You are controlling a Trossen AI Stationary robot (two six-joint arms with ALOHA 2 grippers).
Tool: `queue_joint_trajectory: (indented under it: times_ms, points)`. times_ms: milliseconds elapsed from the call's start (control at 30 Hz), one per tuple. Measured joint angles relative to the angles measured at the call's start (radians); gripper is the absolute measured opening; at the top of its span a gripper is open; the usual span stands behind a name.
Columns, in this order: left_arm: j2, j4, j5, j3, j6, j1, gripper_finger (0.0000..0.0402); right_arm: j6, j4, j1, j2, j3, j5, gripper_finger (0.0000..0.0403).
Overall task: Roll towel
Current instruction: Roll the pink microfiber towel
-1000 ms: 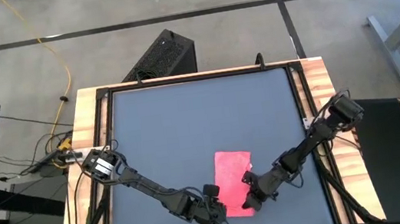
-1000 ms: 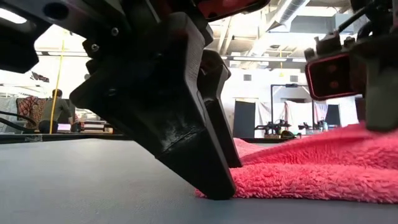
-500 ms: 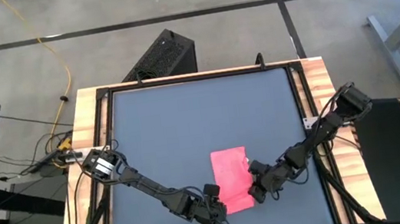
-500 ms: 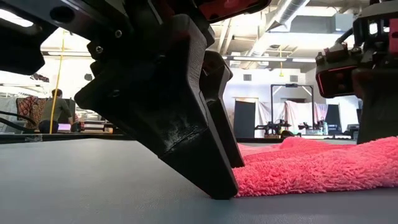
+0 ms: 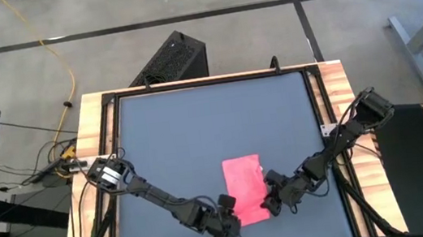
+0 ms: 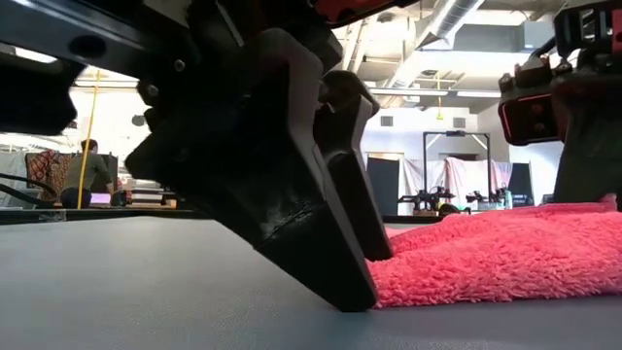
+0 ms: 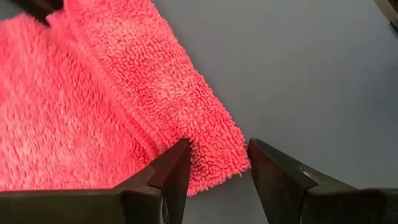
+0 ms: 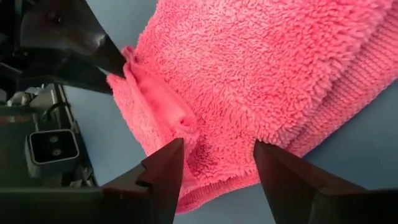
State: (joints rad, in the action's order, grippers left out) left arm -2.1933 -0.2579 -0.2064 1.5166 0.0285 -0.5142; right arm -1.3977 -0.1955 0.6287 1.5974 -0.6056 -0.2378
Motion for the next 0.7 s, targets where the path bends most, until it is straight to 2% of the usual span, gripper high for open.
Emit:
queue_joint_trajectory:
  times_ms: [200,333,700]
  points:
    - [-0.002,0.028,0.018,0.0,-0.052,0.014,0.0153,0.044,-0.037,-0.004,0.0,0.0,-0.079,0.0211]
    - [-0.002,0.03,0.039,0.0,-0.059,0.023,0.0153,0.071,-0.101,-0.01,-0.002,-0.001,-0.08,0.0208]
    - [-0.002,0.023,0.06,0.0,-0.062,0.032,0.0153,0.073,-0.124,0.027,-0.002,-0.001,-0.079,0.0208]
